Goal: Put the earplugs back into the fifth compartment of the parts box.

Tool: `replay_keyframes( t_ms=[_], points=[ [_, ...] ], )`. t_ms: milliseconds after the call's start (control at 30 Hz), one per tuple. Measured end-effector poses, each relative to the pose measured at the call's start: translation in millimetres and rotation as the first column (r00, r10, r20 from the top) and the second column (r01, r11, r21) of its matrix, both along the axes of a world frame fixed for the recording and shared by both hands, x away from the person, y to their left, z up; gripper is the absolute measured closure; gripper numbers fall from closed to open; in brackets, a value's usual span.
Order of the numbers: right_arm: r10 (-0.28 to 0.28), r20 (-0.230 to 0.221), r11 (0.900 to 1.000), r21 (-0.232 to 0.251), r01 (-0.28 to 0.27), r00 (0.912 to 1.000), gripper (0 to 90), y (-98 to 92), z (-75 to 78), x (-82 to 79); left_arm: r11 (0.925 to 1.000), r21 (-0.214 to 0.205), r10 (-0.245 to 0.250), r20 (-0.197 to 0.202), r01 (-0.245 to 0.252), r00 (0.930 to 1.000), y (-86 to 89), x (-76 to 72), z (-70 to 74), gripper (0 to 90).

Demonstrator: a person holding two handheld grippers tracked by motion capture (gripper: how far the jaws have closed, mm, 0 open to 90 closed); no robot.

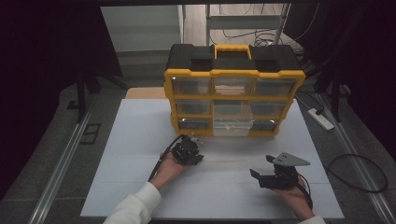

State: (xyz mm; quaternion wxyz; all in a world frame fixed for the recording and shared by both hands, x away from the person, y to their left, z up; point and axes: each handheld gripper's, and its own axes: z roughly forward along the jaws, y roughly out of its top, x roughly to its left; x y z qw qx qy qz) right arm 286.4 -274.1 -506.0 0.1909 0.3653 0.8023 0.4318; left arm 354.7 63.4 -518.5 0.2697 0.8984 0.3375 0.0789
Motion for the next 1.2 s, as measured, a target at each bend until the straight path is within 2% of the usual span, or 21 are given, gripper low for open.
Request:
replay_keyframes(
  t_ms=[300, 500, 567, 600, 667, 700, 900, 933, 967, 1000, 1100, 1133, 1167, 1200],
  points=[
    [0.000, 0.000, 1.0000, 0.000, 0.000, 1.0000, 14.8, -0.2, 0.1, 0.0, 0.9984, -0.055, 0.012, 0.024, -0.010, 0.9996, 8.8, -3.0, 10.8, 68.2],
    [-0.001, 0.002, 1.0000, 0.000, 0.001, 1.0000, 14.8, 0.0, 0.2, -0.2, 0.9919, -0.126, 0.025, 0.045, -0.019, 0.9987, 17.4, -7.8, 23.5, 68.1],
    [-0.002, 0.002, 1.0000, 0.000, 0.002, 1.0000, 14.8, -0.2, 0.3, -0.2, 0.9857, -0.166, 0.036, 0.050, -0.027, 0.9981, 22.6, -9.9, 29.0, 68.2],
    [-0.003, 0.002, 1.0000, 0.001, 0.003, 1.0000, 14.8, -0.3, 0.3, -0.2, 0.9857, -0.166, 0.036, 0.050, -0.027, 0.9981, 22.6, -9.9, 29.0, 68.1],
    [-0.003, 0.002, 1.0000, 0.001, 0.003, 1.0000, 14.8, -0.3, 0.3, -0.1, 0.9697, -0.242, 0.046, 0.041, -0.035, 0.9981, 28.4, -12.2, 34.5, 68.1],
    [-0.002, 0.002, 1.0000, 0.000, 0.002, 1.0000, 14.8, -0.3, 0.3, -0.1, 0.9657, -0.257, 0.052, 0.053, -0.037, 0.9972, 30.6, -14.2, 38.0, 68.1],
    [-0.002, 0.001, 1.0000, -0.001, 0.002, 1.0000, 14.8, 0.1, 0.1, -0.1, 0.9478, -0.316, 0.078, 0.106, -0.041, 0.9913, 42.0, -22.0, 54.2, 68.0],
    [-0.002, 0.001, 1.0000, -0.001, 0.002, 1.0000, 14.8, 0.1, 0.1, -0.1, 0.9478, -0.316, 0.078, 0.106, -0.041, 0.9913, 42.0, -22.0, 54.2, 67.9],
    [-0.002, 0.001, 1.0000, -0.002, 0.002, 1.0000, 14.8, 0.1, 0.0, -0.1, 0.9382, -0.344, 0.087, 0.125, -0.039, 0.9883, 45.8, -24.2, 59.6, 68.0],
    [-0.002, 0.001, 1.0000, -0.002, 0.002, 1.0000, 14.8, 0.1, 0.0, -0.1, 0.9382, -0.344, 0.087, 0.125, -0.039, 0.9883, 45.8, -24.2, 59.6, 68.0],
    [-0.002, 0.003, 1.0000, -0.002, 0.002, 1.0000, 14.8, 0.2, 0.0, -0.1, 0.9240, -0.382, 0.091, 0.160, -0.024, 0.9829, 50.1, -27.7, 69.9, 68.1],
    [-0.003, 0.004, 1.0000, -0.001, 0.003, 1.0000, 14.8, 0.1, 0.1, -0.1, 0.9177, -0.397, 0.097, 0.179, -0.018, 0.9790, 52.1, -29.1, 76.6, 68.1],
    [-0.003, 0.005, 1.0000, -0.001, 0.003, 1.0000, 14.8, 0.0, 0.1, 0.0, 0.9177, -0.397, 0.097, 0.179, -0.018, 0.9790, 52.1, -29.1, 76.6, 68.0],
    [-0.003, 0.005, 1.0000, -0.001, 0.003, 1.0000, 14.8, 0.1, 0.1, 0.0, 0.9107, -0.413, 0.098, 0.189, -0.012, 0.9770, 54.0, -29.8, 83.5, 68.0]
  ],
)
